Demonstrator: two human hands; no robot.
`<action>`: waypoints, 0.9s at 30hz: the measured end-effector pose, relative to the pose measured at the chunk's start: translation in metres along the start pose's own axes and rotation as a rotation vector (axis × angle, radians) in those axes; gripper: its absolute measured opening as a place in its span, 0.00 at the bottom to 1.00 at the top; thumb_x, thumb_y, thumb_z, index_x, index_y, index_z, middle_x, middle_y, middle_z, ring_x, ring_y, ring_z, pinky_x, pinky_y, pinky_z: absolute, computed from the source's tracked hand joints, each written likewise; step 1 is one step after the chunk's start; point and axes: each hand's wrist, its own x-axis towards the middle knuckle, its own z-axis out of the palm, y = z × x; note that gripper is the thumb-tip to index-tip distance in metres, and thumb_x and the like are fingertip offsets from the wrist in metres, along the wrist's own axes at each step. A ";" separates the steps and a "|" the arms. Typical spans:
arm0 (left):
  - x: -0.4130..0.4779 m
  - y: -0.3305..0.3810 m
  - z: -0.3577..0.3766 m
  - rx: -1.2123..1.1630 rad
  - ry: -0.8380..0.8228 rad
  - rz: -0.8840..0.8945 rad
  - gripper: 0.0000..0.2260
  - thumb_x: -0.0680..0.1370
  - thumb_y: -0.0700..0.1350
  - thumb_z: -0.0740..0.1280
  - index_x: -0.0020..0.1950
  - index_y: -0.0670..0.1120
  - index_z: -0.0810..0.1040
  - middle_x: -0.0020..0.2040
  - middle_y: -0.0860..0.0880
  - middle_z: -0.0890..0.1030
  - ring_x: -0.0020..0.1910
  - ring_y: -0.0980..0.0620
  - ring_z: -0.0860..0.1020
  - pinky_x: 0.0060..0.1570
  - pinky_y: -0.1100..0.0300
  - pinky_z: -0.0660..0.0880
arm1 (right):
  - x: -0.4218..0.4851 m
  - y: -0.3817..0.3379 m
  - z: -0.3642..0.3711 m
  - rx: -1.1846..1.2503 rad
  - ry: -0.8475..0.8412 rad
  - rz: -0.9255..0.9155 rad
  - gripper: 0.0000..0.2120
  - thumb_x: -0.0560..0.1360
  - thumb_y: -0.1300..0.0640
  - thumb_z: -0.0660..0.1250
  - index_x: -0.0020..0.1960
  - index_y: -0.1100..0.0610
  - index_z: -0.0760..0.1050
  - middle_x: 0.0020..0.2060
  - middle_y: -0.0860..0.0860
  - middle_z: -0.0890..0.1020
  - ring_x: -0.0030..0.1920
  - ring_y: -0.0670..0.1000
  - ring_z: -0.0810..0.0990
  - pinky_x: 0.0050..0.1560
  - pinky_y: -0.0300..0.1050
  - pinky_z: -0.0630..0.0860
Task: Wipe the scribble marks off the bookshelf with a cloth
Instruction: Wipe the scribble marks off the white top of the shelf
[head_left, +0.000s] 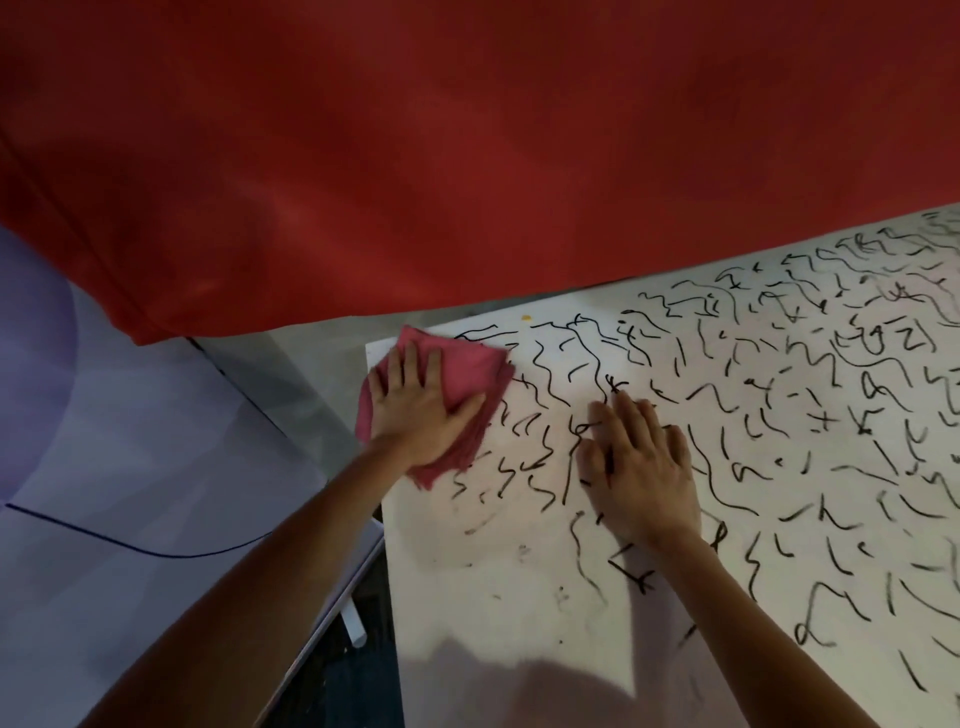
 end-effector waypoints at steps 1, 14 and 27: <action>0.012 0.001 -0.002 -0.014 -0.006 -0.025 0.39 0.77 0.69 0.45 0.79 0.44 0.45 0.78 0.39 0.45 0.77 0.41 0.44 0.73 0.40 0.44 | 0.000 0.000 0.000 -0.002 0.000 0.001 0.40 0.69 0.38 0.30 0.78 0.48 0.51 0.78 0.49 0.50 0.77 0.51 0.43 0.74 0.52 0.41; -0.070 0.005 0.009 0.059 -0.040 0.116 0.57 0.58 0.74 0.19 0.79 0.44 0.44 0.78 0.40 0.45 0.77 0.40 0.45 0.73 0.42 0.42 | 0.001 0.002 0.002 0.001 -0.003 -0.011 0.39 0.69 0.38 0.30 0.78 0.47 0.50 0.78 0.49 0.49 0.77 0.51 0.42 0.74 0.52 0.40; -0.036 0.009 -0.005 0.024 -0.069 0.020 0.43 0.74 0.72 0.37 0.78 0.42 0.45 0.78 0.37 0.46 0.76 0.37 0.46 0.72 0.39 0.45 | 0.002 0.003 0.001 0.007 0.000 0.003 0.38 0.70 0.38 0.31 0.77 0.47 0.52 0.78 0.49 0.50 0.77 0.50 0.43 0.75 0.52 0.41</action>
